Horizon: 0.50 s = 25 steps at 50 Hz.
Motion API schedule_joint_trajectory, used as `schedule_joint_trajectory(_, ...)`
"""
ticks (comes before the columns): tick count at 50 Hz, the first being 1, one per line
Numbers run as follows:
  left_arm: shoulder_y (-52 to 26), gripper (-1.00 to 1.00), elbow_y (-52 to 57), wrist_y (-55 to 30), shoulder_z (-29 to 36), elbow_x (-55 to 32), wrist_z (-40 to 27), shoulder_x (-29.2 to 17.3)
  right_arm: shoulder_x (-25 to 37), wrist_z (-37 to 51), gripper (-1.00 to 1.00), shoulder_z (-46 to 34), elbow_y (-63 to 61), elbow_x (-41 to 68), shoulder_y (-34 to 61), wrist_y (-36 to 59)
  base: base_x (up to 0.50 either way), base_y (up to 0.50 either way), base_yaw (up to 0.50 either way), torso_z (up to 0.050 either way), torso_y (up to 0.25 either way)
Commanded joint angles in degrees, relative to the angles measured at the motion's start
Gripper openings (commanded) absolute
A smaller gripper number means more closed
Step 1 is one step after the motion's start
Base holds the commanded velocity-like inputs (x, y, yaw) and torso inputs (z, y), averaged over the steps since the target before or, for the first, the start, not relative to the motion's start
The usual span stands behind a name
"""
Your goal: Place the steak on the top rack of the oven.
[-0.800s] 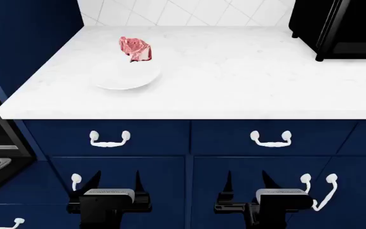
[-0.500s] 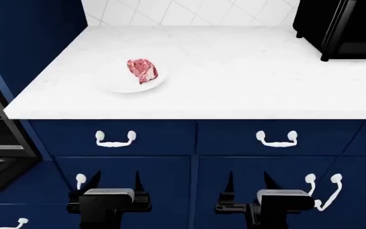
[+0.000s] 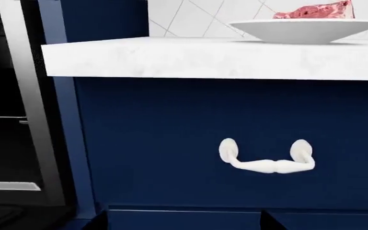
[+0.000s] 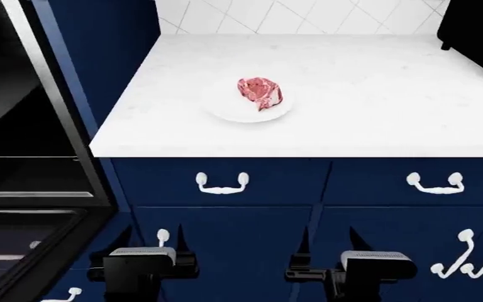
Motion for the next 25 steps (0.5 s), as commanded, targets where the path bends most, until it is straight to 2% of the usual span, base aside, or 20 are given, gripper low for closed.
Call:
schedule_joint_trajectory(1, -0.28, 1.00, -0.33, 0.07, 1.00, -0.68, -1.12, -0.79, 0.78, 1.16, 1.00, -0.80, -0.13, 1.03, -0.12, -0.18, 0.00, 0.50, 0.00, 0.000, 0.000)
schedule_joint_trajectory(4, -0.29, 1.00, -0.35, 0.24, 1.23, -0.81, -1.32, -0.97, 0.98, 1.34, 1.00, -0.99, -0.01, 1.23, -0.05, -0.24, 0.00, 0.41, 0.00, 0.000, 0.000)
schedule_joint_trajectory(12, -0.34, 1.00, -0.43, 0.47, 1.83, -1.51, -1.80, -1.44, 1.45, 1.86, 1.00, -1.47, 0.03, 1.90, -0.05, -0.57, 0.00, 0.02, 0.00, 0.000, 0.000)
schedule_joint_trajectory(25, -0.51, 1.00, -0.52, 0.16, 2.81, -2.05, -2.84, -2.19, 2.18, 2.68, 1.00, -2.25, 0.29, 2.94, 0.06, -0.91, 0.00, 0.00, 0.00, 0.048, 0.000)
